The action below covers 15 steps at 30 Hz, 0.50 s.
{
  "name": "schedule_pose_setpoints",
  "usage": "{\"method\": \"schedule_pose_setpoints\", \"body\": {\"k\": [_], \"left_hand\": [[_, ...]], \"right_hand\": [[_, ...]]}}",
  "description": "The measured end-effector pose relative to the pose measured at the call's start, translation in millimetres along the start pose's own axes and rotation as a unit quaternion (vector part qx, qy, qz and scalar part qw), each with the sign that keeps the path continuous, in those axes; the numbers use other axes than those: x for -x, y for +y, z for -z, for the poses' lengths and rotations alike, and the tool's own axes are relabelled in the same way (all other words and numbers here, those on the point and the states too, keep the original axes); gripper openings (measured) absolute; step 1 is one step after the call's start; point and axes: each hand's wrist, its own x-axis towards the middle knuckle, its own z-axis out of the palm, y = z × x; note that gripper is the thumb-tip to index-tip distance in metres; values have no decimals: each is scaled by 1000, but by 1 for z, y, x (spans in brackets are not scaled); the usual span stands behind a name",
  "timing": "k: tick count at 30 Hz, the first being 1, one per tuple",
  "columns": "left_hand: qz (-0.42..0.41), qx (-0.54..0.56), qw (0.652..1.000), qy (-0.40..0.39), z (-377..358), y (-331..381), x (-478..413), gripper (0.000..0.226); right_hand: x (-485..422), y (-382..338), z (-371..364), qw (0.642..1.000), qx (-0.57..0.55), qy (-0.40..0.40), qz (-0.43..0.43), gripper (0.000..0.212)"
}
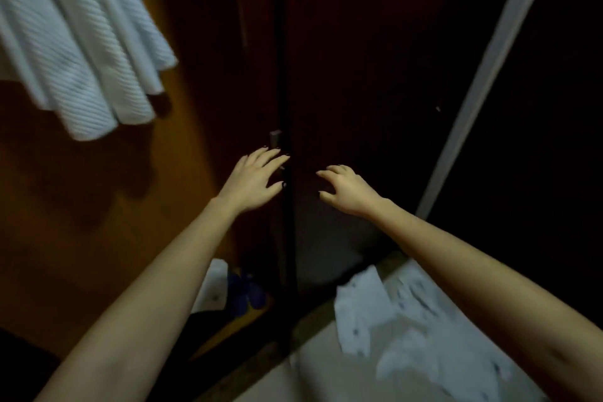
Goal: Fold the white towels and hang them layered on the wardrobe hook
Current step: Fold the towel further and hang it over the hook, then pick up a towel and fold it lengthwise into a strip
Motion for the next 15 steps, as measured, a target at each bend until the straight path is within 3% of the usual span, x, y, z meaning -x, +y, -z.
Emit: {"method": "schedule_pose_setpoints", "body": {"k": [4,8,15], "left_hand": [[-90,46,992,-77,-80,75,1,65],[-170,65,970,-160,-146,142,0,68],[-277,91,918,-269,-243,259,10,67]], "right_hand": [[76,61,-43,987,8,-60,-151,63],[156,113,-80,958,-42,-68,-276,64],[308,192,-143,874,-110,-72,-468,65]]}}
